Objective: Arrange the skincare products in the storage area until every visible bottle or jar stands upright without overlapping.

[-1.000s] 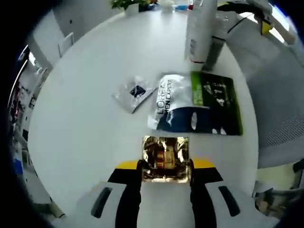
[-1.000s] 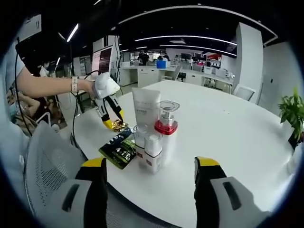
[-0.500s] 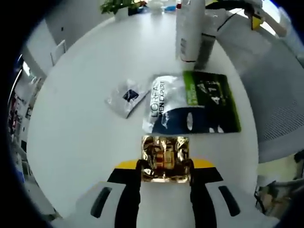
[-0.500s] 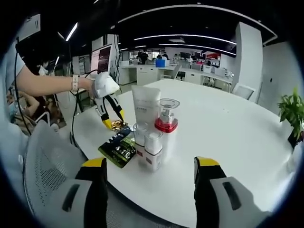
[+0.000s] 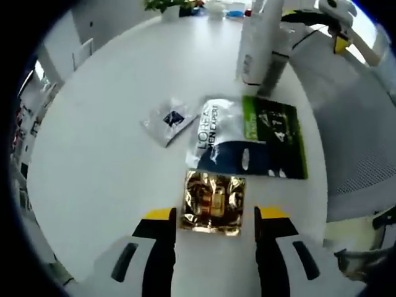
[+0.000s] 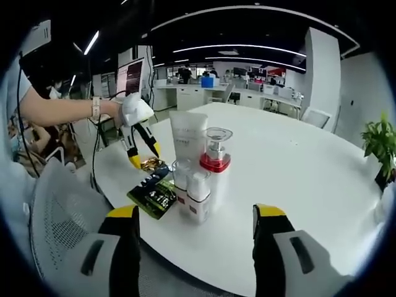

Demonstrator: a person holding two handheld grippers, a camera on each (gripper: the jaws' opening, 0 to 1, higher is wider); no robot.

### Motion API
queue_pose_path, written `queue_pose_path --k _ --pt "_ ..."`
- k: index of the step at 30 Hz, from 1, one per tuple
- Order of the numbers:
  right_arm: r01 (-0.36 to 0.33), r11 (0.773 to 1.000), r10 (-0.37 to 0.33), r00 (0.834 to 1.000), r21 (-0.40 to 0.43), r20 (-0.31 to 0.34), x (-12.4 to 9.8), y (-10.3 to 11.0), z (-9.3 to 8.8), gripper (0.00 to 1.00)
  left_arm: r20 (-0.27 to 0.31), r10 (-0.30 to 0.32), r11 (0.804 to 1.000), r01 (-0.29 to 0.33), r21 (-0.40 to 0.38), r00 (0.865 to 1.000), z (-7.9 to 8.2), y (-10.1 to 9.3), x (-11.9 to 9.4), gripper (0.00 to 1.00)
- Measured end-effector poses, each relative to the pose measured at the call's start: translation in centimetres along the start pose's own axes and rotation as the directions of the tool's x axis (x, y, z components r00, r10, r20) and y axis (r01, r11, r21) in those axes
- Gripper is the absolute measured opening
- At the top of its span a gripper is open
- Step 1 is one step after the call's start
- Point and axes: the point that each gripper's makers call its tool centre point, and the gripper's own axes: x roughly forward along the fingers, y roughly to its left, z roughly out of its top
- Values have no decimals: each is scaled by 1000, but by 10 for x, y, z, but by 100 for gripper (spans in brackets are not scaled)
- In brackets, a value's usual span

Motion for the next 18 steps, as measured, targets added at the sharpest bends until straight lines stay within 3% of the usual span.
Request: queue_pose_path --k 6,9,14,18 --pt "-3 1000 3 1000 6 -5 1 0 -2 75 74 65 993 -57 -107 995 21 15 -7 49" --pt "-2 1000 2 1000 7 -11 2 0 -4 75 96 63 981 -44 -190 993 31 18 -3 50" --pt "1 1000 -1 1000 6 -23 1 -1 -7 75 136 135 946 -87 -312 982 53 34 4 50" --pt "3 1000 -2 1000 8 -27 2 -2 -8 75 141 117 947 -68 -315 983 67 30 12 47"
